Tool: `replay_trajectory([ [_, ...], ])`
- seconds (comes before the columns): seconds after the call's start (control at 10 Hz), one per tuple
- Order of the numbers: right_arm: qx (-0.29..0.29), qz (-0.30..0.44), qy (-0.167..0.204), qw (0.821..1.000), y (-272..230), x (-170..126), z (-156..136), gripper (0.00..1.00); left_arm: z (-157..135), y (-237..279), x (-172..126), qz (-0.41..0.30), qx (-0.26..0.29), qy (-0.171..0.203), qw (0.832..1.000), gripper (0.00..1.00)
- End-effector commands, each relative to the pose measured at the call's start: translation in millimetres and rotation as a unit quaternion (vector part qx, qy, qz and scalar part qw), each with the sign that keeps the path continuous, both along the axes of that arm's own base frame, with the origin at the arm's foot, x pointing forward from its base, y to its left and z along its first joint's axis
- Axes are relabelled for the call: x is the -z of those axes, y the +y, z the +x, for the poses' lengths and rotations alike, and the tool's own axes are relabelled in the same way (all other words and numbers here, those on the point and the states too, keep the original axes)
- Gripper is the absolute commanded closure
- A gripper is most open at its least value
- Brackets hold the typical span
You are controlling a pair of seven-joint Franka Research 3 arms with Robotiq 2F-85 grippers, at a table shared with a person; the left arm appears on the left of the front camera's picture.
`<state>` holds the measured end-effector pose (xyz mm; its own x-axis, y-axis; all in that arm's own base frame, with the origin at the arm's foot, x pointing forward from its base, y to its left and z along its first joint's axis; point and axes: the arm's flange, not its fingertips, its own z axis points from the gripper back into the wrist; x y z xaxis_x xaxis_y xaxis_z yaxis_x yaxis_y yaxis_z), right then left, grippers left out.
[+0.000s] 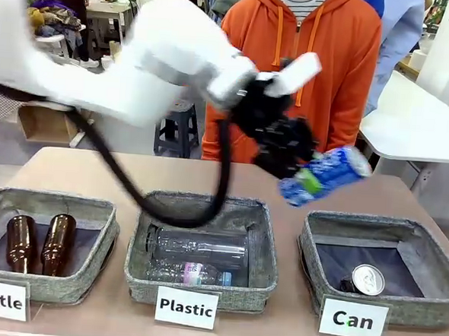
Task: Sort the can waste into the basket.
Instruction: Pick up the can waste from the table and place it in the right Fabric basket.
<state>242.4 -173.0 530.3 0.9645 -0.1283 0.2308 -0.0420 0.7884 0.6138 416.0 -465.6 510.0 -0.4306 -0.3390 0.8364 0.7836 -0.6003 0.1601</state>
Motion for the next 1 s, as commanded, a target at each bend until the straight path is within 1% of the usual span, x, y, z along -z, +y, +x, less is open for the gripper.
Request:
replay_trajectory([
  [0.0,0.094,0.040,-0.002,0.995,-18,17,-10,0.00,38,-70,-1,0.025,0.001,0.024,0.999,0.61],
  [0.1,0.000,0.000,0.000,1.000,0,0,0,0.00,42,-105,7,0.030,0.015,0.048,0.998,0.61],
  [0.2,0.000,0.000,0.000,1.000,0,0,0,0.00,43,-131,17,0.070,0.015,0.038,0.997,0.61],
  [0.3,0.000,0.000,0.000,1.000,0,0,0,0.00,45,-152,30,0.095,-0.005,0.023,0.995,0.61],
  [0.4,0.000,0.000,0.000,1.000,0,0,0,0.00,55,-159,35,0.096,-0.052,-0.011,0.994,0.61],
  [0.5,0.000,0.000,0.000,1.000,0,0,0,0.00,63,-158,33,0.090,-0.087,-0.043,0.991,0.61],
  [0.7,0.000,0.000,0.000,1.000,0,0,0,0.00,66,-157,38,0.097,-0.100,-0.046,0.989,0.61],
  [0.9,0.000,0.000,0.000,1.000,0,0,0,0.00,68,-156,41,0.106,-0.095,-0.051,0.988,0.61],
])
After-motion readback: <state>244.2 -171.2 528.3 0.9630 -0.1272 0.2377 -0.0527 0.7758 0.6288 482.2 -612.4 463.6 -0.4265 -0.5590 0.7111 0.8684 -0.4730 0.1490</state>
